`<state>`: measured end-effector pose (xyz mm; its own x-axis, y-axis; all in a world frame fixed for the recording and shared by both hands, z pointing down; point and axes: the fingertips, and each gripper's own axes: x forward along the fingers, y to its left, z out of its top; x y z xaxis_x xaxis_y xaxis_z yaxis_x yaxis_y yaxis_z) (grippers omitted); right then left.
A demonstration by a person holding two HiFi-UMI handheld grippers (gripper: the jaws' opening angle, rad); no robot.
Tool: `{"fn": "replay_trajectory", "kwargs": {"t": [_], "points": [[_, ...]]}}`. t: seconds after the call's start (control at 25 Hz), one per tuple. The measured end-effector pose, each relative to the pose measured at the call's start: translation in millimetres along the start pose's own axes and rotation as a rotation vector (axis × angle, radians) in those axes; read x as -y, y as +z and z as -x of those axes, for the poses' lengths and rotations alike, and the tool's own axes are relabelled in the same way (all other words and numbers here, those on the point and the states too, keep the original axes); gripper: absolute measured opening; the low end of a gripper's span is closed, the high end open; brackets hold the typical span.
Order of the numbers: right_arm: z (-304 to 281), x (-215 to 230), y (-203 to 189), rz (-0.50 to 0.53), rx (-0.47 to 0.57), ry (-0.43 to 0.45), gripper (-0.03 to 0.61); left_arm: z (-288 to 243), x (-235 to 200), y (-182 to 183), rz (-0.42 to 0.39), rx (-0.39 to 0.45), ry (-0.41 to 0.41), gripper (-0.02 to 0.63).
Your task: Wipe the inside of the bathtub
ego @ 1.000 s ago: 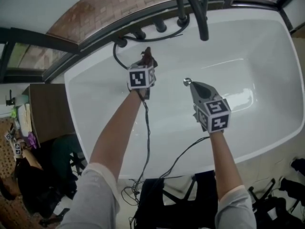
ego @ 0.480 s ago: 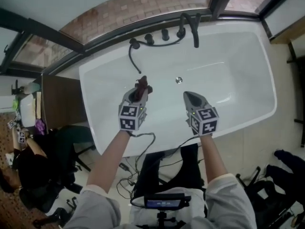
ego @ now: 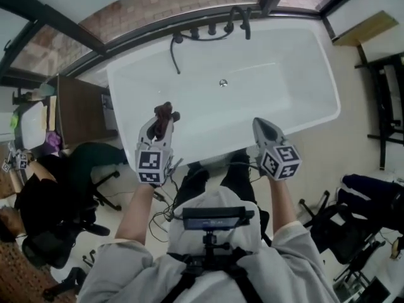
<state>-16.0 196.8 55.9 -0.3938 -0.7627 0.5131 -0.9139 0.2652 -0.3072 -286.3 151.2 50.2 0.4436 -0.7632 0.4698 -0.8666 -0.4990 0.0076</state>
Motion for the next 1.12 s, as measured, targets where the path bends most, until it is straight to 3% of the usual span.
{"fn": "replay_trajectory", "kwargs": {"t": [0.2,0.36,0.64,0.92,1.12], "points": [[47,7,-19,-0.041,-0.012,-0.024,0.006,45,14,-5,0.049,0.015,0.052,0.087],[59,22,-21,-0.055,-0.014,0.009,0.006,69,35,-7,0.029,0.018,0.122,0.087],[80,64,1,0.043,-0.007,0.133,0.006,90,102,-1,0.079,0.03,0.263,0.087],[124,119,5,0.109,-0.03,0.224,0.006,94,183,28,0.141,0.052,0.336,0.087],[137,126,6,0.133,-0.038,0.245,0.006,114,198,34,0.128,0.05,0.367,0.087]]}}
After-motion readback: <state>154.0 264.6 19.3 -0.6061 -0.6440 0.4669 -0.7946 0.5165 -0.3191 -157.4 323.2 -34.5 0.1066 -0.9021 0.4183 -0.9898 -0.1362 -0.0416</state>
